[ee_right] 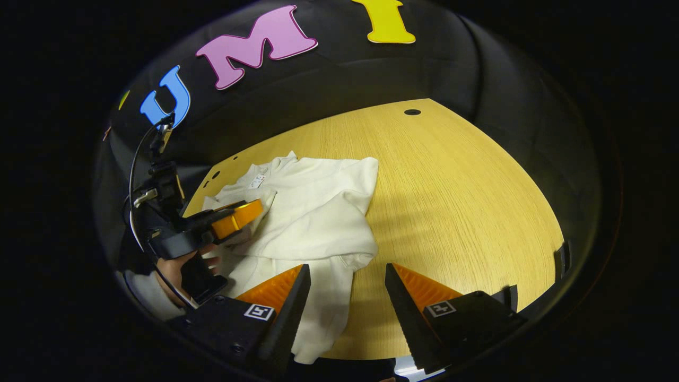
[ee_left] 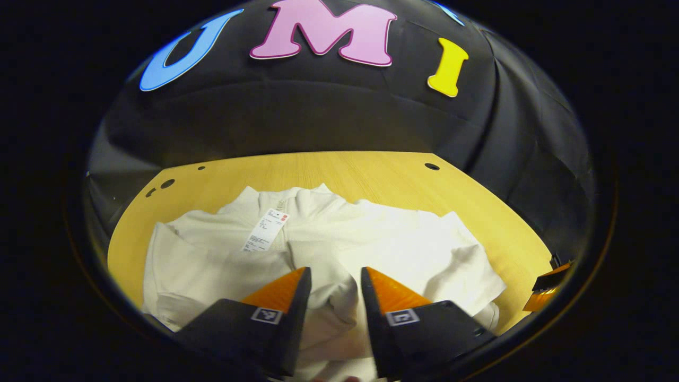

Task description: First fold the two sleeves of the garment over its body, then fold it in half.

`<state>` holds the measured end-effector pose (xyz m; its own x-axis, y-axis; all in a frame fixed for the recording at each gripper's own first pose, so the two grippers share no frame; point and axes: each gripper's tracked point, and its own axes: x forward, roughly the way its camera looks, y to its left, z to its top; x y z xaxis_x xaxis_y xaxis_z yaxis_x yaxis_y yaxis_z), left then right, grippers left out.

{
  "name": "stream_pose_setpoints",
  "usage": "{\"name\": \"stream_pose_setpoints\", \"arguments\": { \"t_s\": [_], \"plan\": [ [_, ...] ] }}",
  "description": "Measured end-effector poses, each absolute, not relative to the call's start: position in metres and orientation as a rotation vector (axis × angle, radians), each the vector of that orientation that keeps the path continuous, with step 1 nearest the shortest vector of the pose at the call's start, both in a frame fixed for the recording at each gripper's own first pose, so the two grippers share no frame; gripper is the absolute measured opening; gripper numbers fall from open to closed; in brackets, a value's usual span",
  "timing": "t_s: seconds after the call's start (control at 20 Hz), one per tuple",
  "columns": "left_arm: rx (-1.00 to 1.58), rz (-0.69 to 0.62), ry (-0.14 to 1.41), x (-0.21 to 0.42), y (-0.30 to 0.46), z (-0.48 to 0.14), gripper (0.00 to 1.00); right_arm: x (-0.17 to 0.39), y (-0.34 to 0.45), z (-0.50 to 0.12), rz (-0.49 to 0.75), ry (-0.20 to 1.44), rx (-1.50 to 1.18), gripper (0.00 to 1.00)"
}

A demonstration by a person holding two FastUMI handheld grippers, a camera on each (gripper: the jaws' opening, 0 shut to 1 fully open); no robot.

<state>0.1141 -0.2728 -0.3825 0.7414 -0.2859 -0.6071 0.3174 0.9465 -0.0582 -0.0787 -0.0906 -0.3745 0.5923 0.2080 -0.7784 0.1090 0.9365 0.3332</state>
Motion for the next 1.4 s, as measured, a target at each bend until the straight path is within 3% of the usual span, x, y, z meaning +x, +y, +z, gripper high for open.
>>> {"name": "stream_pose_setpoints", "arguments": {
  "t_s": [0.05,0.15,0.7,0.75,0.85,1.4],
  "plan": [
    [0.074,-0.329,0.649,0.115,-0.275,-0.382,0.75,-0.080,-0.090,-0.375,0.059,0.942,0.365,0.88],
    [0.103,-0.333,0.625,0.116,-0.277,-0.376,1.00,-0.080,-0.088,-0.373,0.060,0.942,0.366,0.88],
    [-0.039,-0.358,0.582,0.054,-0.222,-0.301,0.99,-0.100,-0.061,-0.358,0.070,0.935,0.353,0.88],
    [-0.050,-0.347,0.587,0.043,-0.210,-0.296,0.93,-0.107,-0.058,-0.357,0.069,0.940,0.346,0.88],
    [-0.058,-0.319,0.595,0.022,-0.181,-0.290,0.97,-0.122,-0.051,-0.357,0.065,0.953,0.333,0.88],
    [0.015,-0.216,0.729,-0.075,-0.049,-0.319,0.97,-0.187,-0.014,-0.373,0.015,1.035,0.317,0.88]
  ]
}}
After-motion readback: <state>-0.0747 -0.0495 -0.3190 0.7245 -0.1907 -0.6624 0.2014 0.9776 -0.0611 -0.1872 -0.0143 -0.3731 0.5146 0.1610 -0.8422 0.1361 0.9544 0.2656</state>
